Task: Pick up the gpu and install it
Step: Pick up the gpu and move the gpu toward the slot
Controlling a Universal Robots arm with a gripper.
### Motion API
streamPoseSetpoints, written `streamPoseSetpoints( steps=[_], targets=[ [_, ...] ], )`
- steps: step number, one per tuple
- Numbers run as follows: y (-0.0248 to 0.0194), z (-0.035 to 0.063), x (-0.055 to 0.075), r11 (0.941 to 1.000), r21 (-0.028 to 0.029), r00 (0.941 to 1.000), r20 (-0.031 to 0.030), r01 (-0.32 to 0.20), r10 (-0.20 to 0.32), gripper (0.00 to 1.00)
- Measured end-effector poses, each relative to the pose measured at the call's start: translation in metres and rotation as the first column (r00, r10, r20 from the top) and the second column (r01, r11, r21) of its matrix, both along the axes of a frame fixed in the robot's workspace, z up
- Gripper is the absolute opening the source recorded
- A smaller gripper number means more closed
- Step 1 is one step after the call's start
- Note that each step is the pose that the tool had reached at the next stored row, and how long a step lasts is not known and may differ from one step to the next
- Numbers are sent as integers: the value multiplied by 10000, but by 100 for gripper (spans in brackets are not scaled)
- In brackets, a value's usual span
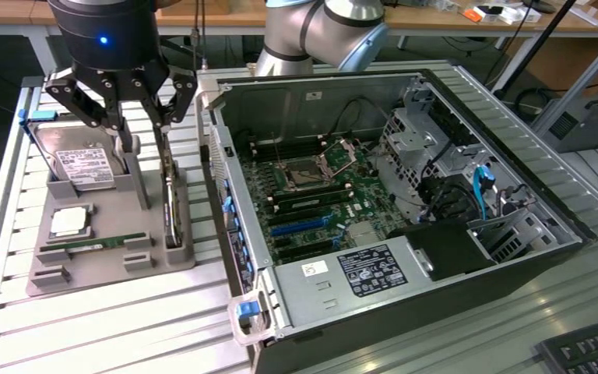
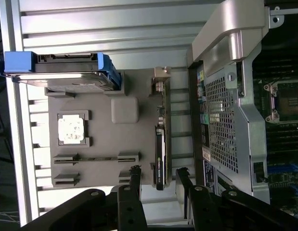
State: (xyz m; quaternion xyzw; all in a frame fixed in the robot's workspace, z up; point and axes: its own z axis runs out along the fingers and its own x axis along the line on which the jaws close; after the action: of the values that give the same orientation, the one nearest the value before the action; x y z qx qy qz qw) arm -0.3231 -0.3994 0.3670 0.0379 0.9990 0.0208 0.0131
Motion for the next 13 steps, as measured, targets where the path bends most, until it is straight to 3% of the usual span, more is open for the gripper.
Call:
streamPoseSetpoints(
  steps=[13],
  targets=[
    [0, -43, 0, 10000, -22, 10000, -1, 0, 0, 42]
  ],
)
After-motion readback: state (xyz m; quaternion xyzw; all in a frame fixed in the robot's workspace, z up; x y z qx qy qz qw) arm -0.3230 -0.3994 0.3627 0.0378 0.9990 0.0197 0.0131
